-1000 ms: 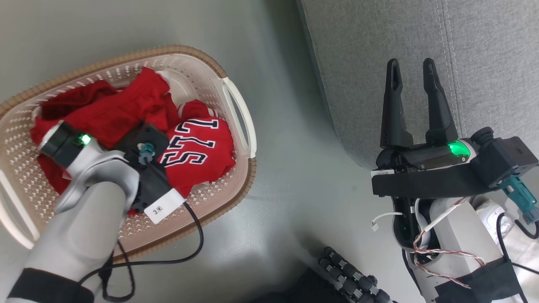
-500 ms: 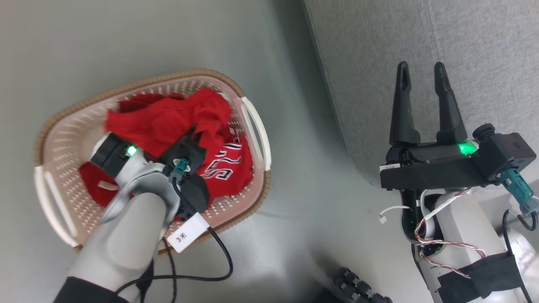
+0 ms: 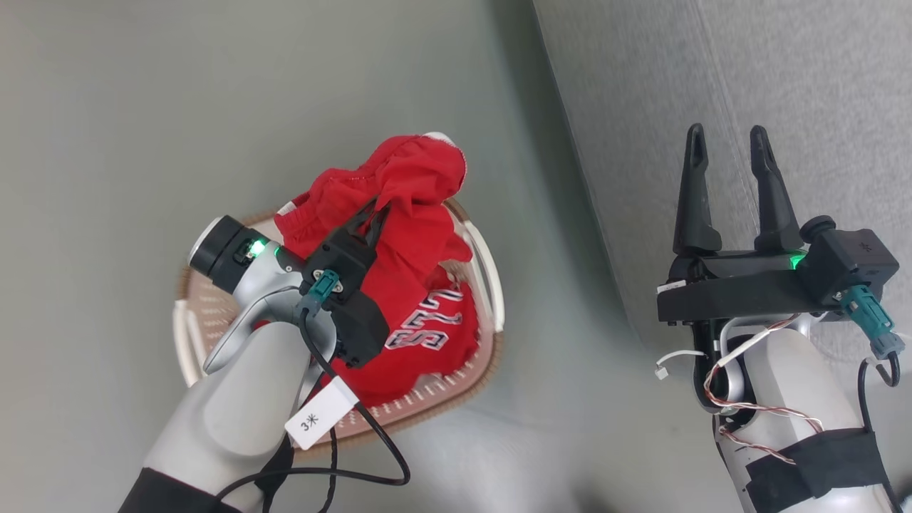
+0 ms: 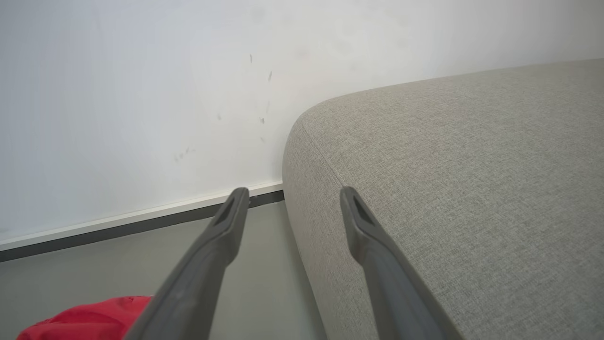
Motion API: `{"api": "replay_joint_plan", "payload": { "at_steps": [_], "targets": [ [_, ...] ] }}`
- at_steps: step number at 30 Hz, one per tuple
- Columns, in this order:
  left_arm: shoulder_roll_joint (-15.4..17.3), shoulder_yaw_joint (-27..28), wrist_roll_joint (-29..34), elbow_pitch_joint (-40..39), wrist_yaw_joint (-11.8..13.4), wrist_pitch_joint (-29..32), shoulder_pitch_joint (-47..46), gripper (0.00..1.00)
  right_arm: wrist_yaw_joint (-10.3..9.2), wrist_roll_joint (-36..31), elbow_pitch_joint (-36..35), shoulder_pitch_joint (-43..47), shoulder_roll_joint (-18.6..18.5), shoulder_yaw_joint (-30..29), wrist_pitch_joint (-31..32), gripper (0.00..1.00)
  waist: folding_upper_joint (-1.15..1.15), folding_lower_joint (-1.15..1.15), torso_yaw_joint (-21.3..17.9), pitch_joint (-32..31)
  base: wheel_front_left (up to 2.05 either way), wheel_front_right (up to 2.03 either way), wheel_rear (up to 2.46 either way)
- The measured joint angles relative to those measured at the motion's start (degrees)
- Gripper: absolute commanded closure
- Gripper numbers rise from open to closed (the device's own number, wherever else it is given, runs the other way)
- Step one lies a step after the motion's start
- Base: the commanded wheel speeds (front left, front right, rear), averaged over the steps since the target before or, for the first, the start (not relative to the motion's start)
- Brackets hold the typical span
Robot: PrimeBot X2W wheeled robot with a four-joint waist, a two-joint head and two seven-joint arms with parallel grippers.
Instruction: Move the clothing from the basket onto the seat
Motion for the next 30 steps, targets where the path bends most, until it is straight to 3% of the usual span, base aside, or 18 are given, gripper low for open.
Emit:
{"api": "replay_joint_plan", "payload": {
  "at_steps": [7, 30],
  "targets": [
    [-0.30, 0.91, -2.02, -1.60, -0.22, -0.67, -0.02, 1.00, 0.18, -0.54, 2.57, 0.24, -0.35, -0.37, 0.00, 0.00, 0.00, 0.00, 2.73, -5.89, 0.00, 0.00, 0.00],
    [-0.55, 4.01, -9.24, -4.07, -1.01, -1.13, 7.04, 1.00, 5.45, -1.05, 10.29, 8.87, -0.33, 1.60, 0.00, 0.00, -0.01, -0.01, 7.19, -26.15, 0.00, 0.00, 0.00]
  ]
}}
